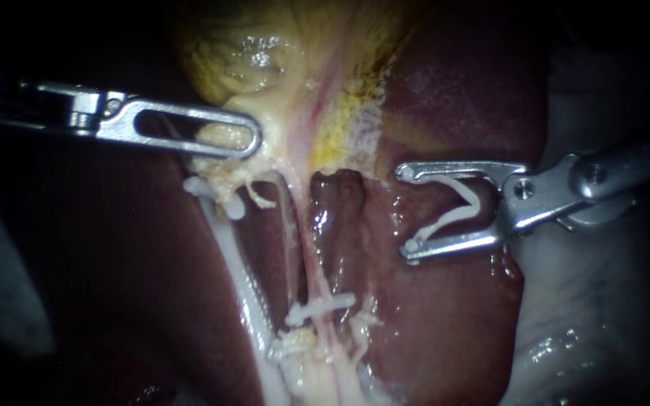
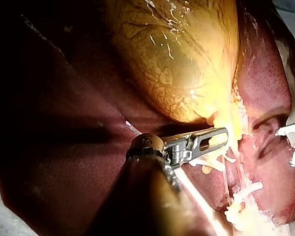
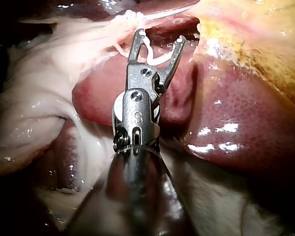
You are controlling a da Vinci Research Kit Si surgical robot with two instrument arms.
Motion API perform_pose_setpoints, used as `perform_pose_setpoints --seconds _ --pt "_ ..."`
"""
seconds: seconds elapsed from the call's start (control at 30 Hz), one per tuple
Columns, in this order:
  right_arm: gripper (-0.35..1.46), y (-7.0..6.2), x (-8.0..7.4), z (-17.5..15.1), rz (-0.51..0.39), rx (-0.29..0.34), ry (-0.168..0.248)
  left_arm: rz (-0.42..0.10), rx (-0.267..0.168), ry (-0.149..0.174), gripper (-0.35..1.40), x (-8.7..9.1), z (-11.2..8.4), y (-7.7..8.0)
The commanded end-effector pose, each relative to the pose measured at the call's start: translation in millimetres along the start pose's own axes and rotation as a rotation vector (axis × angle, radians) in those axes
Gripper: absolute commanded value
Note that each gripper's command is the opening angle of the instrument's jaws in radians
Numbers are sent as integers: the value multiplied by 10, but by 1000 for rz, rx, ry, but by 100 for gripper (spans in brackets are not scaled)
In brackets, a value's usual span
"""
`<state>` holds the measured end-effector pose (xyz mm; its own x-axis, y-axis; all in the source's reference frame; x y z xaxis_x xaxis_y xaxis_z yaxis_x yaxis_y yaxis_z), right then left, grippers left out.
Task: Clipping second clip right tube
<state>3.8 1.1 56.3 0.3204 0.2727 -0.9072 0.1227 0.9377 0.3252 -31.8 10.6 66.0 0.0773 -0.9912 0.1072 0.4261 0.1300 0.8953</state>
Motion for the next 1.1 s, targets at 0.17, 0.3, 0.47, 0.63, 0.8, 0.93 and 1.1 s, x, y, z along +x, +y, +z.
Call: perform_pose_setpoints --seconds 0.17,0.3,0.47,0.63,0.8,0.93,1.1 --pt "50 -4 -10 18 9 14 -10 0 0 -1 -35 1 0 -1" --pt "49 -8 -24 36 45 32 -27 -1 -1 -2 -35 2 0 -3" --pt "49 -14 -42 61 137 50 -28 5 -2 -3 -35 3 1 -5" --pt "48 -22 -58 89 218 80 -43 4 -3 -3 -35 3 1 -5" --pt "48 -25 -62 110 307 105 -42 4 -3 -3 -35 4 1 -6" --pt "47 -25 -61 120 357 112 -43 4 -3 -3 -35 4 1 -6" --pt "45 -25 -62 128 398 128 -43 4 -3 -3 -35 4 1 -6"
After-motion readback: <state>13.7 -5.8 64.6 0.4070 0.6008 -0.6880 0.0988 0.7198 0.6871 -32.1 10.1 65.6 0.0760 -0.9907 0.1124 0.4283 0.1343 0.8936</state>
